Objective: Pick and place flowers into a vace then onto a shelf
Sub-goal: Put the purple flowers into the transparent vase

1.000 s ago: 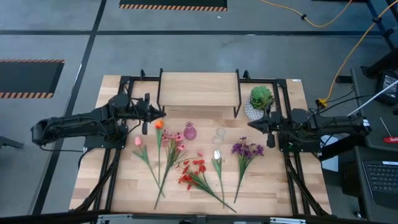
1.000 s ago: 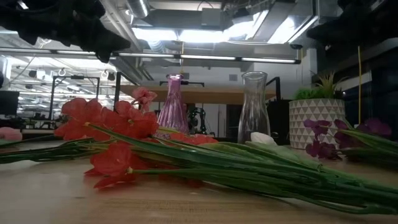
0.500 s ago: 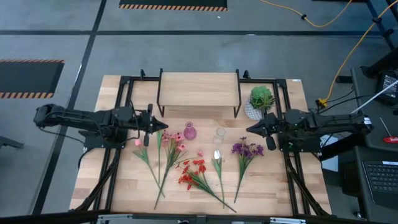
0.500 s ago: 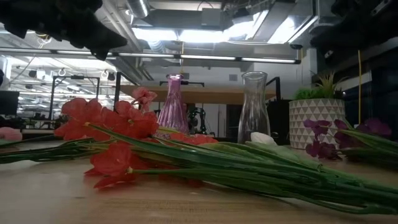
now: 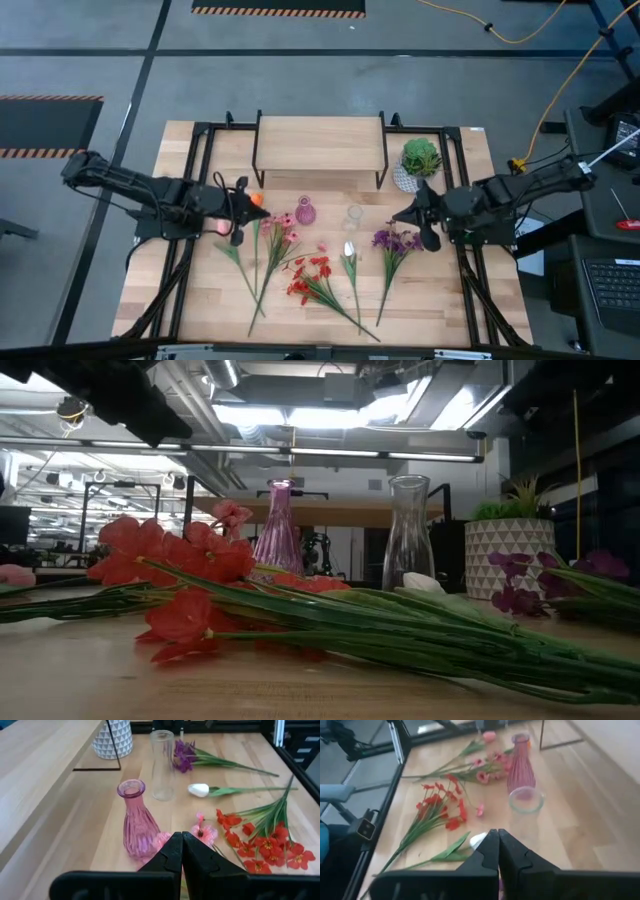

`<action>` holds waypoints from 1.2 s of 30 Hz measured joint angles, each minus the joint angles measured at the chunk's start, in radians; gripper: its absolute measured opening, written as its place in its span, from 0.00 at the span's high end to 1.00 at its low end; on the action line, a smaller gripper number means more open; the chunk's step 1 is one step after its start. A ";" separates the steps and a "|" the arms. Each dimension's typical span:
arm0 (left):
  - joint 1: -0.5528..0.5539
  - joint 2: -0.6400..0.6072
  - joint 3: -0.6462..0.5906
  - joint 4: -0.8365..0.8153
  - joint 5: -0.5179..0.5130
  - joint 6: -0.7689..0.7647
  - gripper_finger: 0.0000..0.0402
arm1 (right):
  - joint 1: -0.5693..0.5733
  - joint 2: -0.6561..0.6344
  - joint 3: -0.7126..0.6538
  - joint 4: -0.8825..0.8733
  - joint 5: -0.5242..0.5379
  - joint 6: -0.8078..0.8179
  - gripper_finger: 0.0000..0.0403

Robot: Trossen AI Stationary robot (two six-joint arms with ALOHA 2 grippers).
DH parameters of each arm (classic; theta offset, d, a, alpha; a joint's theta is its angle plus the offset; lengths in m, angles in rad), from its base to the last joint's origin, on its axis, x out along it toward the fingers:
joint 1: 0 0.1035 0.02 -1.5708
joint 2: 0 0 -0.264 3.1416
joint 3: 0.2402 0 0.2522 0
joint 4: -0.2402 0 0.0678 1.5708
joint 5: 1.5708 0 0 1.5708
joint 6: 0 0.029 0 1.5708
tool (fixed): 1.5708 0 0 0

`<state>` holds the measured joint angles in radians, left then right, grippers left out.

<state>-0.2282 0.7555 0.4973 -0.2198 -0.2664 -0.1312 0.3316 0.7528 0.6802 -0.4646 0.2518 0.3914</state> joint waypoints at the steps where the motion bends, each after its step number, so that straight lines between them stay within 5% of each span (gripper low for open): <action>1: -0.008 0.000 0.000 -0.002 -0.004 0.008 0.99 | 0.022 0.020 0.008 -0.011 0.022 0.030 1.00; 16: -0.041 0.000 0.000 -0.002 -0.006 0.073 0.99 | 0.326 0.342 0.181 -0.188 0.198 0.504 1.00; 28: -0.040 0.000 0.000 0.016 -0.006 0.109 0.99 | 0.494 0.627 0.412 -0.506 0.203 1.048 1.00; 36: -0.040 0.000 0.000 0.020 -0.006 0.110 0.99 | 0.534 0.706 0.424 -0.535 0.199 1.198 1.00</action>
<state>-0.2684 0.7555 0.4972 -0.1995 -0.2722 -0.0216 0.8658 1.4589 1.1046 -0.9994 0.4507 1.5897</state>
